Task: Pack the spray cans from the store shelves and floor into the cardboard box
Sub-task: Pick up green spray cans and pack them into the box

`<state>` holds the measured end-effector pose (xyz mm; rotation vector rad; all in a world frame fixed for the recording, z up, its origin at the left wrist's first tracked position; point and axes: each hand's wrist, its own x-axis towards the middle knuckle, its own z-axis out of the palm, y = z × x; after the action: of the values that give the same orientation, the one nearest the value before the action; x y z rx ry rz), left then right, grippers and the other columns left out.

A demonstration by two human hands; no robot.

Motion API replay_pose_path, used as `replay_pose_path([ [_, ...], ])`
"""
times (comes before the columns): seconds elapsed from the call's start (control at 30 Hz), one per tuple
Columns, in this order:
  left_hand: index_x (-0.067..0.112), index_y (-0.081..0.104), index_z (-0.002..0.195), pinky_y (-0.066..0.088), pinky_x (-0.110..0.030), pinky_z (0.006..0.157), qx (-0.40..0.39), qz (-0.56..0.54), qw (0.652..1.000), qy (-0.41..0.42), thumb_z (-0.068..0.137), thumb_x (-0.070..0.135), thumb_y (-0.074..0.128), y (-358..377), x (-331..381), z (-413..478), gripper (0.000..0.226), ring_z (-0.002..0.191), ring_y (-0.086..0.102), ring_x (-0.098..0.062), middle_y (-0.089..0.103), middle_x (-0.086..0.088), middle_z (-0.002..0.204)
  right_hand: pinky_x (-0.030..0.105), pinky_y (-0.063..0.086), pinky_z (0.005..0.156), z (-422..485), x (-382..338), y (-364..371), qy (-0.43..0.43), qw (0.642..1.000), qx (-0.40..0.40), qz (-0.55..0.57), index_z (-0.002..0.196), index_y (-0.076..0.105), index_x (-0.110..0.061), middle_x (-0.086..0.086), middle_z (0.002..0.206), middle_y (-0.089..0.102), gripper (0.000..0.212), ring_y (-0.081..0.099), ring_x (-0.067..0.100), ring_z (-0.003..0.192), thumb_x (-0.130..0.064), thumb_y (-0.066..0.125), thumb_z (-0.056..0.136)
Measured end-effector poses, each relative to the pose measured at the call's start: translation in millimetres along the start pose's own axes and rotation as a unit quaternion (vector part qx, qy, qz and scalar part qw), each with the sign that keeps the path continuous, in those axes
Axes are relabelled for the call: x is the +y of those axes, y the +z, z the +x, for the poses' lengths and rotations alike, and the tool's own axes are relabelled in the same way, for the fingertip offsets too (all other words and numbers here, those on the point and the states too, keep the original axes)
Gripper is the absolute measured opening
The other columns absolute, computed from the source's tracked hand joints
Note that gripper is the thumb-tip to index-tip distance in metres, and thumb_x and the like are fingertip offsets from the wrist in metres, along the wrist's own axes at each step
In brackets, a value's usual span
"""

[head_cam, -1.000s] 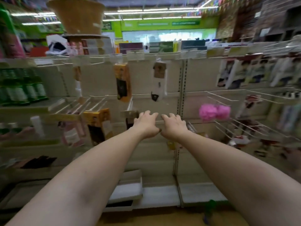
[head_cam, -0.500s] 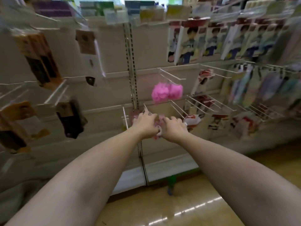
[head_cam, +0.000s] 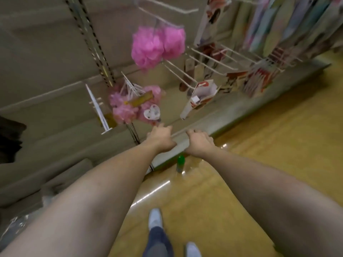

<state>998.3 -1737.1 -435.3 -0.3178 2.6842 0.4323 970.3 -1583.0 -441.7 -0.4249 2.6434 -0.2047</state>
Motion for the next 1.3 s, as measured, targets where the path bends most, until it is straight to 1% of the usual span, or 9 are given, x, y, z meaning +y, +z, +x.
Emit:
replay_pose_path([
  [0.2,0.024,0.035,0.155,0.04,-0.048,0.112,-0.051,-0.039,0.998,0.003,0.089,0.046,0.068,43,-25,40,0.077,0.138,0.04,-0.033,0.037,-0.012,0.154,0.05,0.042,0.104,41,4,55,0.034,0.998,-0.052,-0.003,0.149,0.039,-0.024,0.01,0.141,0.048,0.076,0.042,0.035,0.131,-0.034,0.078,0.084],
  [0.37,0.023,0.037,0.153,0.045,-0.045,0.108,-0.061,-0.055,0.997,-0.013,0.089,0.051,0.066,97,-42,83,0.076,0.134,0.047,-0.034,0.04,-0.012,0.154,0.048,0.04,0.104,87,19,111,0.026,0.996,-0.079,-0.019,0.147,0.04,-0.025,0.01,0.139,0.049,0.071,0.043,0.035,0.129,-0.046,0.071,0.087],
  [0.47,0.024,0.036,0.154,0.049,-0.047,0.103,-0.063,-0.067,0.995,-0.034,0.09,0.05,0.066,144,-51,115,0.076,0.126,0.053,-0.034,0.04,-0.012,0.154,0.048,0.042,0.104,123,38,155,0.014,0.997,-0.072,-0.022,0.148,0.039,-0.024,0.012,0.138,0.049,0.071,0.044,0.036,0.129,-0.042,0.071,0.087],
  [0.57,0.022,0.038,0.153,0.045,-0.048,0.108,-0.062,-0.067,0.995,-0.031,0.091,0.046,0.065,207,-62,142,0.072,0.134,0.045,-0.035,0.039,-0.013,0.153,0.046,0.046,0.099,157,57,210,0.012,0.996,-0.082,-0.02,0.144,0.042,-0.023,0.012,0.134,0.05,0.069,0.047,0.036,0.125,-0.04,0.072,0.085],
  [0.73,0.021,0.046,0.146,0.047,-0.048,0.102,-0.073,-0.056,0.996,-0.007,0.089,0.045,0.065,306,-82,193,0.065,0.127,0.049,-0.037,0.048,-0.014,0.138,0.044,0.045,0.098,219,85,299,0.008,0.996,-0.082,-0.019,0.141,0.043,-0.021,0.012,0.135,0.05,0.066,0.047,0.035,0.125,-0.039,0.073,0.085],
  [0.87,0.02,0.045,0.146,0.046,-0.049,0.103,-0.07,-0.069,0.995,0.004,0.085,0.043,0.069,364,-94,238,0.069,0.128,0.047,-0.037,0.047,-0.016,0.139,0.045,0.049,0.097,268,99,354,0.001,0.996,-0.078,-0.04,0.139,0.045,-0.02,0.011,0.129,0.053,0.078,0.051,0.034,0.119,-0.039,0.084,0.074],
  [1.1,0.021,0.04,0.149,0.044,-0.05,0.106,-0.034,-0.064,0.997,0.0,0.093,0.051,0.06,425,-124,298,0.066,0.133,0.043,-0.036,0.041,-0.014,0.149,0.042,0.049,0.092,320,102,428,0.005,0.994,-0.099,-0.046,0.153,0.034,-0.023,0.018,0.14,0.042,0.101,0.048,0.038,0.123,-0.022,0.09,0.068],
  [1.23,0.02,0.039,0.15,0.044,-0.049,0.105,-0.029,-0.06,0.998,0.006,0.091,0.053,0.062,440,-130,312,0.071,0.132,0.042,-0.035,0.043,-0.013,0.145,0.037,0.054,0.079,333,107,442,-0.01,0.997,-0.062,-0.051,0.135,0.05,-0.02,0.014,0.126,0.047,0.085,0.058,0.034,0.109,-0.015,0.092,0.061],
  [1.3,0.02,0.037,0.152,0.044,-0.05,0.105,-0.022,-0.059,0.998,0.013,0.09,0.053,0.063,443,-129,314,0.074,0.132,0.043,-0.035,0.043,-0.013,0.146,0.036,0.054,0.078,336,109,442,-0.022,0.998,-0.04,-0.037,0.131,0.055,-0.018,0.013,0.12,0.05,0.065,0.06,0.032,0.103,-0.015,0.084,0.074],
])
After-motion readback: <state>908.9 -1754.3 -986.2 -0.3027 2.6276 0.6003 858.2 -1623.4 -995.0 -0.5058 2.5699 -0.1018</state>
